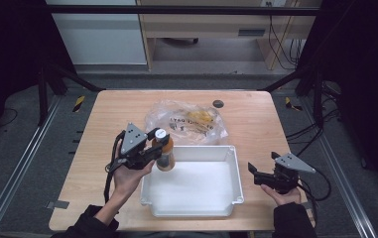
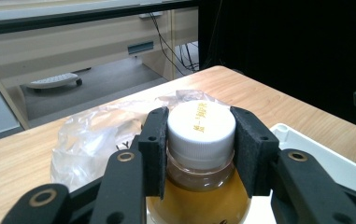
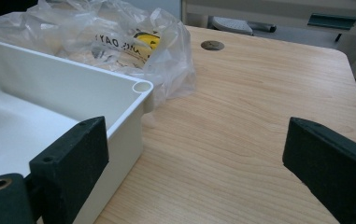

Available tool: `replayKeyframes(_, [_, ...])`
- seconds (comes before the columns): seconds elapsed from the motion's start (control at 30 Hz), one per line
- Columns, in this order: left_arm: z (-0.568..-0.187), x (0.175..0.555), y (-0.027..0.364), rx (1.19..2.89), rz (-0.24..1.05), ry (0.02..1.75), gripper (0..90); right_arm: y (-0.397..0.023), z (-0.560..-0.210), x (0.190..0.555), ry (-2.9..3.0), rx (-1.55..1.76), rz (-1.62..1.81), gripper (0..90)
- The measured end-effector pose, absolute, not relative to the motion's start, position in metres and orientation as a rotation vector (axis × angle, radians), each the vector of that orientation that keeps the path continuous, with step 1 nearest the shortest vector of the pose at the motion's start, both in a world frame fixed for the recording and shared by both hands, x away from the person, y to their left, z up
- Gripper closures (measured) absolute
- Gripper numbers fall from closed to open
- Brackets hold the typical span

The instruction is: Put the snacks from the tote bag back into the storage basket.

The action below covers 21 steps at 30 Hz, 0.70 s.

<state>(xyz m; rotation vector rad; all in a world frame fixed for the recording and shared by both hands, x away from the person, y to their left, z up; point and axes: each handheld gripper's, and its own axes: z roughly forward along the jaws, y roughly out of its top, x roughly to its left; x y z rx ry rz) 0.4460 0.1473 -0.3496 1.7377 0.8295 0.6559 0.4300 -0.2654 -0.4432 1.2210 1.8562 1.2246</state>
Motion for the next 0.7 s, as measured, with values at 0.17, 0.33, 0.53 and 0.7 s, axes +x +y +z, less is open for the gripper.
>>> replayKeyframes(0.17, [-0.356,0.442,0.148,1.748,0.645,0.832,59.1,-0.265,-0.444,0.43,1.859,1.219,1.22,7.3])
replayKeyframes(0.33, [-0.361,0.438,0.149,1.745,0.636,0.842,59.1,-0.266,-0.444,0.429,1.858,1.221,1.22,7.3])
replayKeyframes(0.53, [-0.371,0.434,0.146,1.772,0.613,0.846,59.1,-0.265,-0.445,0.429,1.863,1.217,1.215,7.5])
replayKeyframes(0.7, [-0.379,0.433,0.145,1.794,0.599,0.853,59.1,-0.267,-0.445,0.427,1.857,1.219,1.218,7.5])
